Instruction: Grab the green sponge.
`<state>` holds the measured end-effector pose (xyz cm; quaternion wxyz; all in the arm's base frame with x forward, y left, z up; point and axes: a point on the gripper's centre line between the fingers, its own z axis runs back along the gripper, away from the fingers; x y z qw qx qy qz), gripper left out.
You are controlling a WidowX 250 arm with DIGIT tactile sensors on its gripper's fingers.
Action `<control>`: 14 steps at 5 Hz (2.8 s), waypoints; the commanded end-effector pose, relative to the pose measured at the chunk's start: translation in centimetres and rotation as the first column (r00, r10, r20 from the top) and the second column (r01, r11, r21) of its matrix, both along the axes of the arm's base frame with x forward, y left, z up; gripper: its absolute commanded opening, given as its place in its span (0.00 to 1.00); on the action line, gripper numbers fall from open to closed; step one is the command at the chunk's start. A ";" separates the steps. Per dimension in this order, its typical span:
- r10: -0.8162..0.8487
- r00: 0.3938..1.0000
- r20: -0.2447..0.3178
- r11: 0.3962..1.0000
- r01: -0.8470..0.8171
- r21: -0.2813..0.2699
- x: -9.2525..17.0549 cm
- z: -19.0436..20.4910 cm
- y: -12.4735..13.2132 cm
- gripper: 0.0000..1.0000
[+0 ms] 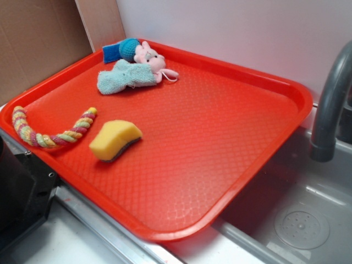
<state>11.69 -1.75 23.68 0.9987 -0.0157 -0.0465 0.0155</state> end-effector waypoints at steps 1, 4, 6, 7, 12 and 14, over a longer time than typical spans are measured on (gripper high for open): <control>0.000 1.000 0.000 1.000 0.000 0.000 0.0 0.0 0.0 1.00; 0.239 0.971 0.026 0.970 -0.240 0.047 3.0 -14.8 -0.4 1.00; 0.200 0.979 0.035 0.980 -0.200 0.012 4.1 -19.4 -0.3 1.00; 0.141 0.989 0.033 0.990 -0.141 -0.006 4.8 -20.1 -2.5 1.00; 0.127 0.981 0.147 0.987 -0.111 -0.117 6.2 -14.4 -2.8 1.00; 0.064 0.996 0.056 0.993 -0.058 -0.108 7.5 -18.9 -4.1 1.00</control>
